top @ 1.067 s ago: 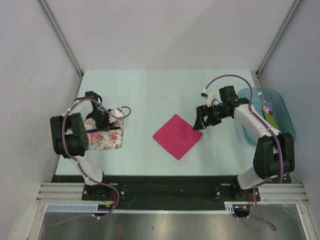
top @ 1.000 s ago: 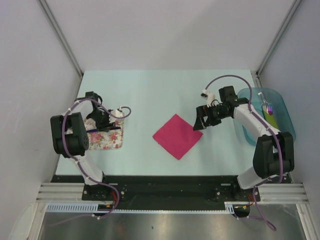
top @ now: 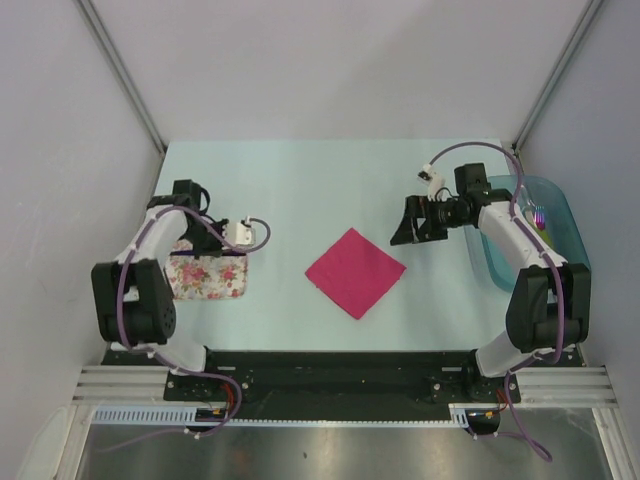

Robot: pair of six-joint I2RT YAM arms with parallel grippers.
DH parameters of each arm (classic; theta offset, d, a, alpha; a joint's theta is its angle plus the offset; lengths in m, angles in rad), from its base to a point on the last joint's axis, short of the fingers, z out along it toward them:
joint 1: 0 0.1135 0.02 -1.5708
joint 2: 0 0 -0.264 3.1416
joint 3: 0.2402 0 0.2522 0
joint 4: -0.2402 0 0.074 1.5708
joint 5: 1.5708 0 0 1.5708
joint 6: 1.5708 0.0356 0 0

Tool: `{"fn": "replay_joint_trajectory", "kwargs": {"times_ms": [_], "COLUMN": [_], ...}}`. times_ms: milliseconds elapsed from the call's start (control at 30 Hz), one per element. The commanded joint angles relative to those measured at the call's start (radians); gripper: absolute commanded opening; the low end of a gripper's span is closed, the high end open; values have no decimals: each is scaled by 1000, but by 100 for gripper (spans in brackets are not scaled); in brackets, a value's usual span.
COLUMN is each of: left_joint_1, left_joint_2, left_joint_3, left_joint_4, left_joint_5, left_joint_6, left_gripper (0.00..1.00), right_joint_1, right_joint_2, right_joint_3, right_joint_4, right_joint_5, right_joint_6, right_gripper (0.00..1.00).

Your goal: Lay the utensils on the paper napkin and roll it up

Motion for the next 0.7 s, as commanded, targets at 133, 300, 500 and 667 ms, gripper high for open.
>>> {"fn": "replay_joint_trajectory", "kwargs": {"times_ms": [133, 300, 500, 667], "left_joint_1": [-86, -150, -232, -330], "left_joint_2": [-395, -653, -984, -1128], "left_joint_3": [22, -71, -297, -392], "left_joint_4": [-66, 67, 533, 694], "left_joint_5": [143, 265, 378, 382], "left_joint_6": [103, 124, 19, 22], "left_gripper": [0, 0, 0, 0], "right_joint_1": [9, 41, 112, 215], "right_joint_2": [21, 23, -5, -12], "right_joint_3": [112, 133, 130, 121], "right_joint_4": [145, 251, 427, 662], "right_joint_5": [-243, -370, -545, -565], "right_joint_6": [202, 346, 561, 790], "right_gripper": [100, 100, 100, 100]}}
